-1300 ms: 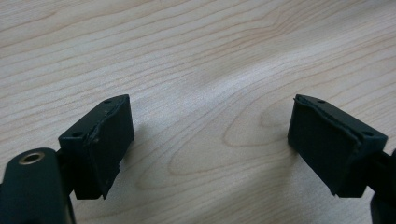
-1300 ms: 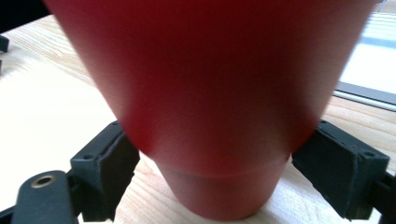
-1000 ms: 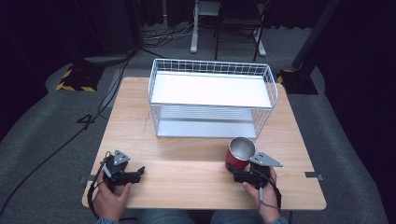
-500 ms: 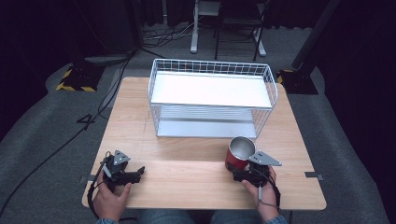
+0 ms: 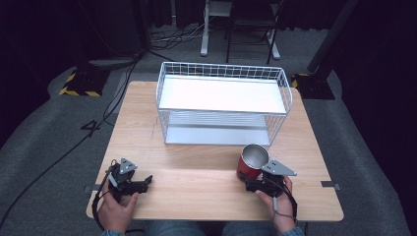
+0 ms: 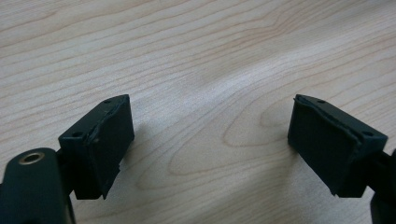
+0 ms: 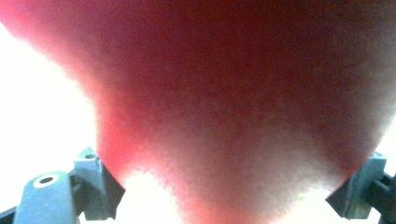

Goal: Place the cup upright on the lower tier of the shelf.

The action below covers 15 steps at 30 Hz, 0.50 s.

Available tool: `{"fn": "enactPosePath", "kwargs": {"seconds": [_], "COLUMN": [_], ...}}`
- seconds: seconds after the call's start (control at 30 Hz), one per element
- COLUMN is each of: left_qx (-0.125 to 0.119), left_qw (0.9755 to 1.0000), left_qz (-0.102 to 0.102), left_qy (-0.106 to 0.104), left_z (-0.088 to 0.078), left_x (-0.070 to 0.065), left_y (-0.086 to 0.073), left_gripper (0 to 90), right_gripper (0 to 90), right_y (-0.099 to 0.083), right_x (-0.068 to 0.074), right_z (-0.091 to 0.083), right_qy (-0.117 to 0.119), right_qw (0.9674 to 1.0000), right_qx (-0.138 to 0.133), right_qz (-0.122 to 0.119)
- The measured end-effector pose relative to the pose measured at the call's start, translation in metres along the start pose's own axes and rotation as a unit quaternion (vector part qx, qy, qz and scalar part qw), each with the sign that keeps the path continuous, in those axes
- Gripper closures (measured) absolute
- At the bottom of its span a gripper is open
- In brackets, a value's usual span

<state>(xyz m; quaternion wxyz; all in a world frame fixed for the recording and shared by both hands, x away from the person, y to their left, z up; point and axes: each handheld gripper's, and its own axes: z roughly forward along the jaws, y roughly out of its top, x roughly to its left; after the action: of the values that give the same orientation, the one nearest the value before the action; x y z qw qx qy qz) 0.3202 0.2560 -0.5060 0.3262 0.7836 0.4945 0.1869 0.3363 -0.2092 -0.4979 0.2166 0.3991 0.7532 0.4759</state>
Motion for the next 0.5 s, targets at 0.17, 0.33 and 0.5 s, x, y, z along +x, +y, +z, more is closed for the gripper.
{"fn": "enactPosePath", "kwargs": {"seconds": [0.17,0.33,0.5], "left_qx": [0.0,0.0,0.0], "left_qw": [1.0,1.0,1.0], "left_qz": [0.0,0.0,0.0], "left_qy": [0.0,0.0,0.0], "left_z": [0.0,0.0,0.0], "left_x": [0.0,0.0,0.0], "left_y": [0.0,0.0,0.0], "left_gripper": [14.8,14.8,14.8], "right_gripper": [16.2,16.2,16.2], "right_y": [0.007,0.015,0.025], "right_x": [0.001,0.0,-0.001], "right_z": [-0.001,0.001,0.005], "right_qy": [0.001,0.004,0.005], "right_qw": [1.0,1.0,1.0], "right_qx": [-0.003,-0.005,-0.004], "right_qz": [-0.005,0.001,0.002]}}
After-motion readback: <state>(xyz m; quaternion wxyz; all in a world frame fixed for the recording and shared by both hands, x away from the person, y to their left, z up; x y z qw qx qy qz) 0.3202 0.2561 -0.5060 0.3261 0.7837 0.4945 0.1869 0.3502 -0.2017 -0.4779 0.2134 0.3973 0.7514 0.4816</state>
